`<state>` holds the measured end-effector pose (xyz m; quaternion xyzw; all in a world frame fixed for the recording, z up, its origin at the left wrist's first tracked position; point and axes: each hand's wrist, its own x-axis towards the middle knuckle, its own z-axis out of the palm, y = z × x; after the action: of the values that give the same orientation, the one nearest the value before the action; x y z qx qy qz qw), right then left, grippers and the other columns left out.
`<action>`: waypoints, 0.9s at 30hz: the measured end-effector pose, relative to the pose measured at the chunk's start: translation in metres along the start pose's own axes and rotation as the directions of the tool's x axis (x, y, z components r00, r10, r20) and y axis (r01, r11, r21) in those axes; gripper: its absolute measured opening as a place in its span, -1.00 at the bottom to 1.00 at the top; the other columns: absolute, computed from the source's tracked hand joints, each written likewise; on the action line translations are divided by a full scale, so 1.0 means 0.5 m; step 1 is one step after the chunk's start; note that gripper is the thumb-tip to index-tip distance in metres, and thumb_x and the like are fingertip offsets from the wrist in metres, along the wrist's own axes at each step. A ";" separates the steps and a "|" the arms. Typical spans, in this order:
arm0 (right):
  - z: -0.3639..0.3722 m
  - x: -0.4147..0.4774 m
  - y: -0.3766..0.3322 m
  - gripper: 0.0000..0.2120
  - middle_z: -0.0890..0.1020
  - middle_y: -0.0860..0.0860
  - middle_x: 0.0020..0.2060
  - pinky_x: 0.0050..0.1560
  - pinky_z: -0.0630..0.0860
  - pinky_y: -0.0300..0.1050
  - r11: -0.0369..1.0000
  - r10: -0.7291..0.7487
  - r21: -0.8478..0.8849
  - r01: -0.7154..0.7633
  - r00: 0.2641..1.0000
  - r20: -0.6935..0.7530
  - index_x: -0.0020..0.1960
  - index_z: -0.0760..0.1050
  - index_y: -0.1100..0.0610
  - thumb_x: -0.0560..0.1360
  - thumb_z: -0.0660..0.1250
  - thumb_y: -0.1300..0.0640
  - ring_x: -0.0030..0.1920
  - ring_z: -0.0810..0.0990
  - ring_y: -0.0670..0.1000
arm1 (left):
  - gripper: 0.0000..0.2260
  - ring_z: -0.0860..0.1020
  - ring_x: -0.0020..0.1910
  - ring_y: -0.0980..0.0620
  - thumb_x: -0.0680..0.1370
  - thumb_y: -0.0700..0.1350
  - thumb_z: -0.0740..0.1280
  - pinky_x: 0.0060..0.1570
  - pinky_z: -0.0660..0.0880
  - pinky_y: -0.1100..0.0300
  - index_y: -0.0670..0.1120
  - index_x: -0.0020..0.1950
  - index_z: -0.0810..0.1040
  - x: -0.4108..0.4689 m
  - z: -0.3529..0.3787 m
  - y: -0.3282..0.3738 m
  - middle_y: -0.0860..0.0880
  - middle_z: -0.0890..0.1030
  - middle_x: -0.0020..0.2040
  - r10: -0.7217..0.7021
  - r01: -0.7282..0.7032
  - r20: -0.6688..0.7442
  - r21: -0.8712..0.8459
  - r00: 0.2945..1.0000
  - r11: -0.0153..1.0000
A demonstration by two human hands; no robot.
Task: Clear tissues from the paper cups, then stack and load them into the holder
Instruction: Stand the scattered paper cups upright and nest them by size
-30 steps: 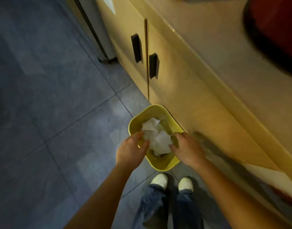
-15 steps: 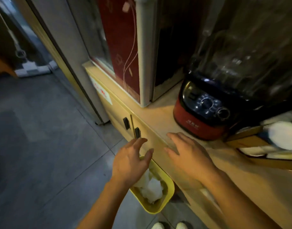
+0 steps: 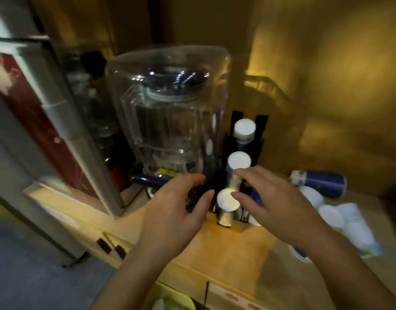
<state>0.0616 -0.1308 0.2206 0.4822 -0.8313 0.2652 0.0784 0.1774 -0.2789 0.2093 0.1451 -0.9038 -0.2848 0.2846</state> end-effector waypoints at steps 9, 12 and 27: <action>-0.188 -0.092 0.225 -0.61 0.40 -0.23 0.05 -0.02 0.36 -0.22 0.976 0.217 0.013 -0.217 0.972 -0.089 0.30 0.34 -0.08 0.48 0.24 -0.08 0.03 0.42 -0.21 | -0.67 0.51 0.05 0.22 0.49 0.13 0.26 -0.07 0.38 0.45 0.04 0.20 0.53 0.092 0.170 0.200 0.10 0.61 0.09 0.203 -0.197 0.134 -0.056 0.970 0.979; -0.230 -0.109 0.310 -0.63 0.42 -0.19 0.00 0.01 0.33 -0.25 0.962 0.273 0.054 -0.268 0.954 -0.121 0.27 0.39 -0.02 0.47 0.27 -0.02 0.03 0.42 -0.18 | -0.68 0.46 0.03 0.28 0.49 0.12 0.27 -0.10 0.31 0.54 0.06 0.20 0.52 0.135 0.245 0.242 0.15 0.59 0.08 0.193 -0.186 0.151 -0.060 0.970 0.981; -0.281 -0.117 0.559 -0.65 0.51 -0.02 0.03 0.03 0.46 -0.09 0.923 0.376 0.138 -0.359 0.918 -0.128 0.24 0.43 0.10 0.47 0.32 0.10 -0.02 0.48 -0.05 | -0.76 0.48 -0.09 0.35 0.49 0.06 0.33 -0.14 0.36 0.44 0.04 0.12 0.56 0.268 0.442 0.302 0.14 0.59 -0.01 0.071 -0.045 0.175 -0.146 0.982 0.988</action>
<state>-0.1611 0.0966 0.2151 0.2994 -0.8826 0.3570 0.0631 -0.0764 -0.1202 0.2083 0.0718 -0.9071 -0.3517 0.2197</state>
